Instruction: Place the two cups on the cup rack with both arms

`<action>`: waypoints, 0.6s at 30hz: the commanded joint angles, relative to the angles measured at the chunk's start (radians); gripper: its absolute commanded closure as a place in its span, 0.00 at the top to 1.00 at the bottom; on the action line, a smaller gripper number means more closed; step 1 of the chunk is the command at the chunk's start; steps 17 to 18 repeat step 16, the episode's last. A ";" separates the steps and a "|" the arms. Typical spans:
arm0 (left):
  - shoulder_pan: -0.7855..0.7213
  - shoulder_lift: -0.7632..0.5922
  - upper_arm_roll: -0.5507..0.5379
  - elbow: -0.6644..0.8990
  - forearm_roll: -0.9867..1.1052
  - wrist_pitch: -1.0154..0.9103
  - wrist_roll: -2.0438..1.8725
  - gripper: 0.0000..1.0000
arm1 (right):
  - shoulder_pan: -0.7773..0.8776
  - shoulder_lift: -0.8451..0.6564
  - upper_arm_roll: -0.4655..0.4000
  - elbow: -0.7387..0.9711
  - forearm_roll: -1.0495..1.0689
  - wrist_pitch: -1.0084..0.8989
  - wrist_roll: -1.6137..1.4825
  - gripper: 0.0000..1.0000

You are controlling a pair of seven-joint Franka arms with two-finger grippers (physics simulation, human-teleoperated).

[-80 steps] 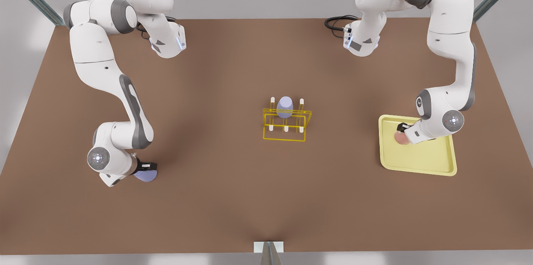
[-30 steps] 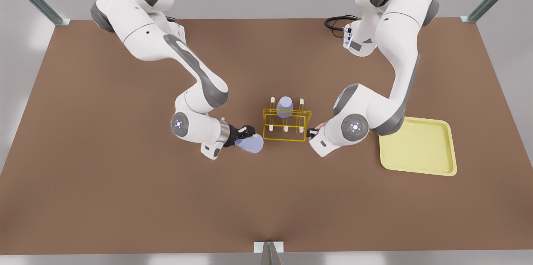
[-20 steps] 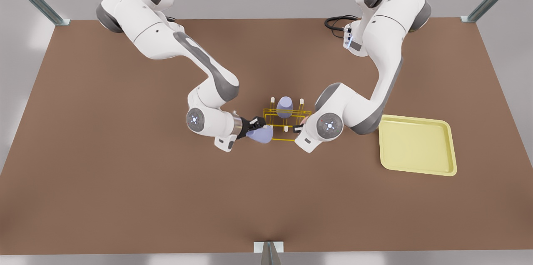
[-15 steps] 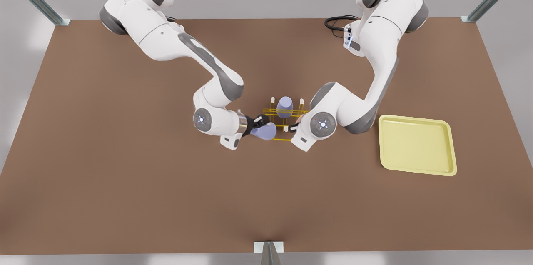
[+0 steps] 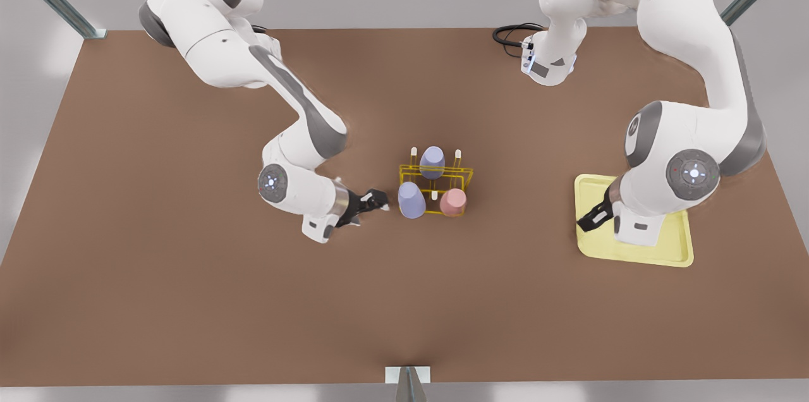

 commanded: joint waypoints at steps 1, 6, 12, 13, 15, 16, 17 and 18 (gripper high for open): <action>-0.116 -0.148 0.174 -0.141 -0.052 -0.003 0.780 1.00 | -0.120 -0.007 -0.012 0.020 -0.282 -0.308 0.072 1.00; -0.119 -0.070 0.145 0.053 -0.104 -0.112 0.785 1.00 | -0.263 -0.036 -0.040 0.105 -0.686 -0.630 0.004 1.00; -0.098 -0.045 0.146 0.059 -0.111 -0.091 0.788 1.00 | -0.311 -0.392 -0.176 -0.016 -0.428 -0.694 -0.075 1.00; -0.096 -0.045 0.148 0.059 -0.111 -0.091 0.789 1.00 | -0.311 -0.442 -0.204 -0.062 -0.391 -0.690 -0.071 1.00; -0.096 -0.045 0.148 0.059 -0.113 -0.092 0.791 1.00 | -0.311 -0.459 -0.213 -0.083 -0.391 -0.688 -0.068 1.00; -0.096 -0.045 0.148 0.059 -0.111 -0.092 0.791 1.00 | -0.311 -0.459 -0.221 -0.083 -0.390 -0.688 -0.071 1.00; -0.096 -0.045 0.148 0.059 -0.111 -0.092 0.791 1.00 | -0.311 -0.459 -0.221 -0.083 -0.390 -0.688 -0.071 1.00; -0.096 -0.045 0.148 0.059 -0.111 -0.092 0.791 1.00 | -0.311 -0.459 -0.221 -0.083 -0.390 -0.688 -0.071 1.00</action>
